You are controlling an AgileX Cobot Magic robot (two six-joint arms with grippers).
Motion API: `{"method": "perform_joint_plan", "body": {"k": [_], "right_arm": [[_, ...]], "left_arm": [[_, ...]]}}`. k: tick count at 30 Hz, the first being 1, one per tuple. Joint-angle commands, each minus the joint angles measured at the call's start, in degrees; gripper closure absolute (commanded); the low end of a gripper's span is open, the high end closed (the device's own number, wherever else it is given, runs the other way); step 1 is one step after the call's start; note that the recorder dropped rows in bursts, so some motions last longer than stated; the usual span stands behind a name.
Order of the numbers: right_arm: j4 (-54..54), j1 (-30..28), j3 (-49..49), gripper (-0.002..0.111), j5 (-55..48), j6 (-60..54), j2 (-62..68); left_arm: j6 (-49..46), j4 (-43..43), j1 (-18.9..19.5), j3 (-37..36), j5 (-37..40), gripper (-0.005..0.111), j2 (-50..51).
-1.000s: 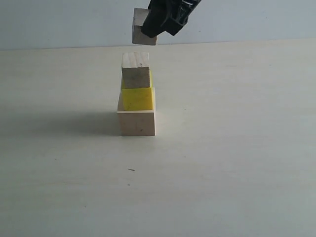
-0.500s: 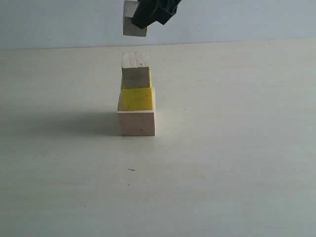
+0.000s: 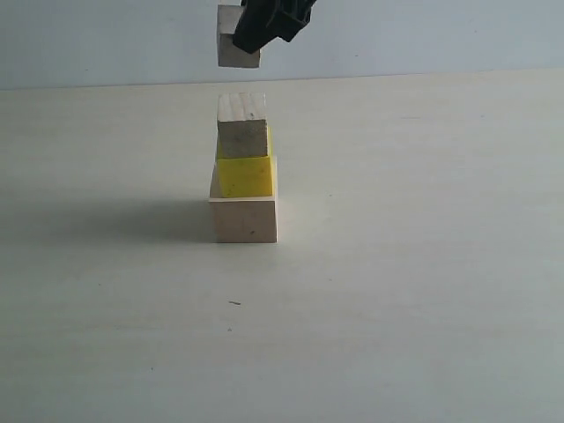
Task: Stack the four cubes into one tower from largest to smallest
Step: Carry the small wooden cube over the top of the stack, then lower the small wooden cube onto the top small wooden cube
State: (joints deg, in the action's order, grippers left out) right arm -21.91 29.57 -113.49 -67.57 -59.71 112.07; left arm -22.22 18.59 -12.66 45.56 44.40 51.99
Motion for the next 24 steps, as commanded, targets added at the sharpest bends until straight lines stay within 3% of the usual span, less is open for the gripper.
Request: {"method": "perform_joint_plan", "body": {"k": [1,24], "right_arm": [[0.3,-0.4,-0.7,0.108,0.0,0.1,0.0],[-0.4,-0.2,-0.7,0.108,-2.4,1.2,3.0]], "left_arm": [[-0.1,0.4,0.1,0.0,-0.1,0.107,-0.3],[-0.1,0.4,0.1,0.0,-0.1,0.107,-0.3]]}}
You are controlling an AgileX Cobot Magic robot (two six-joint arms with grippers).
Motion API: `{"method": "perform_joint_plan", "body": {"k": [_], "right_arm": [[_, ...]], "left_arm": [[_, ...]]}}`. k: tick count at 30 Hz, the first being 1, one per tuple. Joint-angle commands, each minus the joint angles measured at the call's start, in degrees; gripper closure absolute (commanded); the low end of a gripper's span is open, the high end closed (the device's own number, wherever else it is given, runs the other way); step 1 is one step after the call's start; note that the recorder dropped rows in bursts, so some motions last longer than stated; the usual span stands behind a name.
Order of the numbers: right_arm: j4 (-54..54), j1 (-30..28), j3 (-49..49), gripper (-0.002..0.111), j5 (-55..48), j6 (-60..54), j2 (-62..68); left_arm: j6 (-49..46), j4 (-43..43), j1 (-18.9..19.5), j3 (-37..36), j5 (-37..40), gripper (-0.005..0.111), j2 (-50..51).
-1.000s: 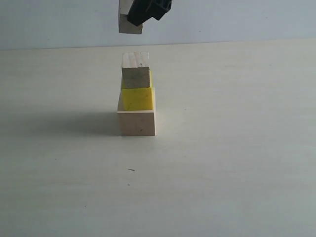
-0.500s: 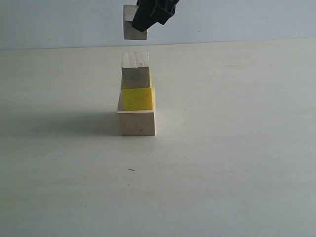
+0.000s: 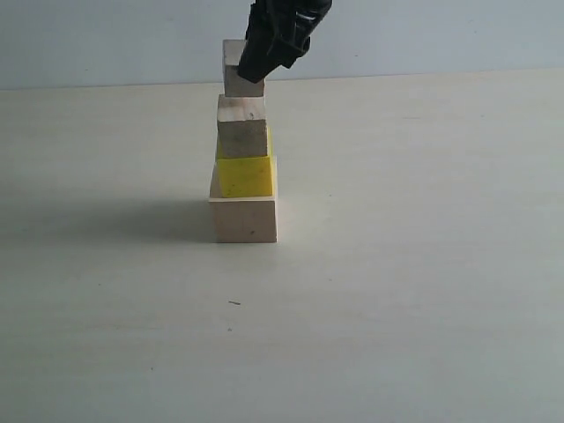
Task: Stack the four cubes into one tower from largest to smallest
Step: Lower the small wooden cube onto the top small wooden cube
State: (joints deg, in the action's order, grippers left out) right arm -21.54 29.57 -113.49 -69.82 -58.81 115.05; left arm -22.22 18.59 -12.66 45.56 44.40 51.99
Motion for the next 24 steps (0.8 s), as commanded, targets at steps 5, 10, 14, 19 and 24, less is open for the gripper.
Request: {"method": "perform_joint_plan", "body": {"k": [5,10,14,19,24], "right_arm": [[-0.9,-0.2,-0.7,0.108,-0.1,1.5,0.0],[-2.2,-0.2,-0.7,0.108,-0.1,1.9,0.0],[-1.6,-0.2,-0.7,0.108,-0.1,3.2,0.0],[-1.6,-0.2,-0.7,0.108,-0.1,5.1,0.0],[-0.5,-0.2,-0.4,0.108,-0.1,5.3,0.0]], "left_arm": [[-0.1,0.4,0.1,0.0,-0.1,0.107,-0.3],[-0.1,0.4,0.1,0.0,-0.1,0.107,-0.3],[-0.1,0.4,0.1,0.0,-0.1,0.107,-0.3],[-0.1,0.3,0.1,0.0,-0.2,0.107,-0.3],[-0.1,0.3,0.1,0.0,-0.2,0.107,-0.3]]}}
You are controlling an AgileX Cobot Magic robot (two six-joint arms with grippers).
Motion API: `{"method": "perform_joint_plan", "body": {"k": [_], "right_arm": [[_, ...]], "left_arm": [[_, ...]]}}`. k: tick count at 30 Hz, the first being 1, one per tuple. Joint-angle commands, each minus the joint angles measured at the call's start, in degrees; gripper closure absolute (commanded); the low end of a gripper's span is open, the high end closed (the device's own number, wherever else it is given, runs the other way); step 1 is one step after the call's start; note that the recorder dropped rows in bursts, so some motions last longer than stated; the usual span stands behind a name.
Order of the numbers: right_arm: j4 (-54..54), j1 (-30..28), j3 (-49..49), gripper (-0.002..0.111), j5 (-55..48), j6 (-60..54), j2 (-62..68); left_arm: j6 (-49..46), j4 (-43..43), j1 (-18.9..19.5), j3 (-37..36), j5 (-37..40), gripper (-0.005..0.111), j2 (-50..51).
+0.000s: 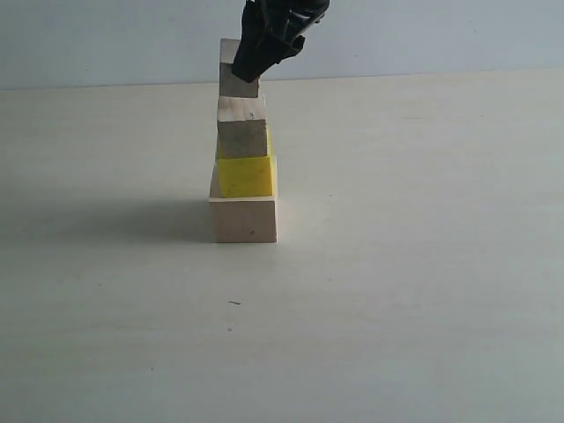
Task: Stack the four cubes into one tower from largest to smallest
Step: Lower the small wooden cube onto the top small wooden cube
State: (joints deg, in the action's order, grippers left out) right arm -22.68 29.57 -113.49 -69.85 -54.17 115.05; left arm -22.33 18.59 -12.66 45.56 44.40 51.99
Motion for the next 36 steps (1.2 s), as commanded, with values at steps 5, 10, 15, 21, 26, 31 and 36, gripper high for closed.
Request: {"method": "perform_joint_plan", "body": {"k": [5,10,15,21,26,31,36], "right_arm": [[0.8,-0.2,1.8,0.108,-0.1,0.3,0.0],[0.8,-0.2,2.2,0.108,-0.1,0.4,0.0],[0.6,-0.2,2.2,0.108,-0.1,0.3,0.0],[0.6,-0.2,2.2,0.108,-0.1,0.3,-0.4],[0.0,-0.2,2.2,0.108,-0.1,0.2,-1.9],[-0.7,-0.2,2.2,0.108,-0.1,0.3,-2.0],[-0.6,-0.2,2.2,0.108,-0.1,0.3,-1.6]], "left_arm": [[0.0,0.2,0.1,0.0,-0.3,0.107,-0.3],[0.0,0.2,0.1,0.0,-0.4,0.107,-0.3],[0.0,0.2,0.1,0.0,-0.4,0.107,-0.3],[0.0,0.2,0.1,0.0,-0.4,0.107,-0.3],[0.0,0.2,0.1,0.0,-0.4,0.107,-0.3],[0.0,0.2,0.1,0.0,-0.4,0.107,-0.3],[0.0,0.2,0.1,0.0,-0.4,0.107,-0.3]]}}
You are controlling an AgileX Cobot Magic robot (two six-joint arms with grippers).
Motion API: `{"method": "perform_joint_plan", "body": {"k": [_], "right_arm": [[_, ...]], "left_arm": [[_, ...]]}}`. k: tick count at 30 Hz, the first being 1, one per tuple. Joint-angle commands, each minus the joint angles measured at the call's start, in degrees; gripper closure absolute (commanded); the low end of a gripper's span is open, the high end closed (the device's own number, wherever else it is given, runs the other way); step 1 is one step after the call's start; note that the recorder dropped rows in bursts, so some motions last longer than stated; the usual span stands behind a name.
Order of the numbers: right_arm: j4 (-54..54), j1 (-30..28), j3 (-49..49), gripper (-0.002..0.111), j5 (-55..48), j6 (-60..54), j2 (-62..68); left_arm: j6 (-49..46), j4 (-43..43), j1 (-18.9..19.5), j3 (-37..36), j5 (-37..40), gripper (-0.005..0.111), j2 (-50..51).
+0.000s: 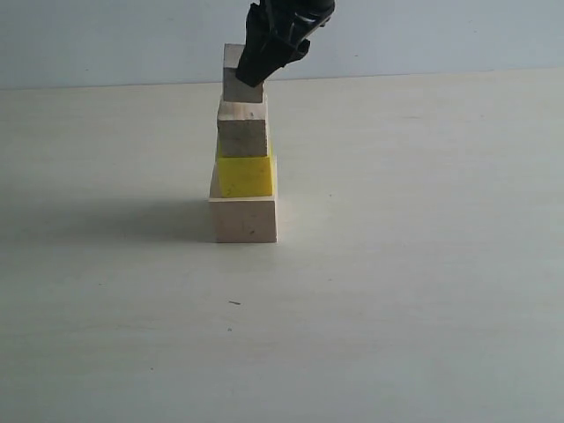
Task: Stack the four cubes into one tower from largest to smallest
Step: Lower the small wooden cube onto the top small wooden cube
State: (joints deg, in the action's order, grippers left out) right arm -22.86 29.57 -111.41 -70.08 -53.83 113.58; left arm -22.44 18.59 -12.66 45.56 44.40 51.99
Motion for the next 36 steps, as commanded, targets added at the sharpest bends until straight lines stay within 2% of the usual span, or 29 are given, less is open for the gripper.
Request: {"method": "perform_joint_plan", "body": {"k": [1,27,36], "right_arm": [[-0.3,-0.2,0.2,0.108,0.1,0.0,0.1],[-2.0,-0.2,0.8,0.108,0.1,0.0,0.4],[-0.7,-0.2,0.8,0.090,0.1,0.0,0.4]], "left_arm": [[0.1,0.2,0.1,0.0,-0.4,0.107,-0.3],[0.1,0.0,0.1,0.0,-0.6,0.107,-0.3],[0.1,0.0,0.1,0.0,-0.6,0.107,-0.3]]}}
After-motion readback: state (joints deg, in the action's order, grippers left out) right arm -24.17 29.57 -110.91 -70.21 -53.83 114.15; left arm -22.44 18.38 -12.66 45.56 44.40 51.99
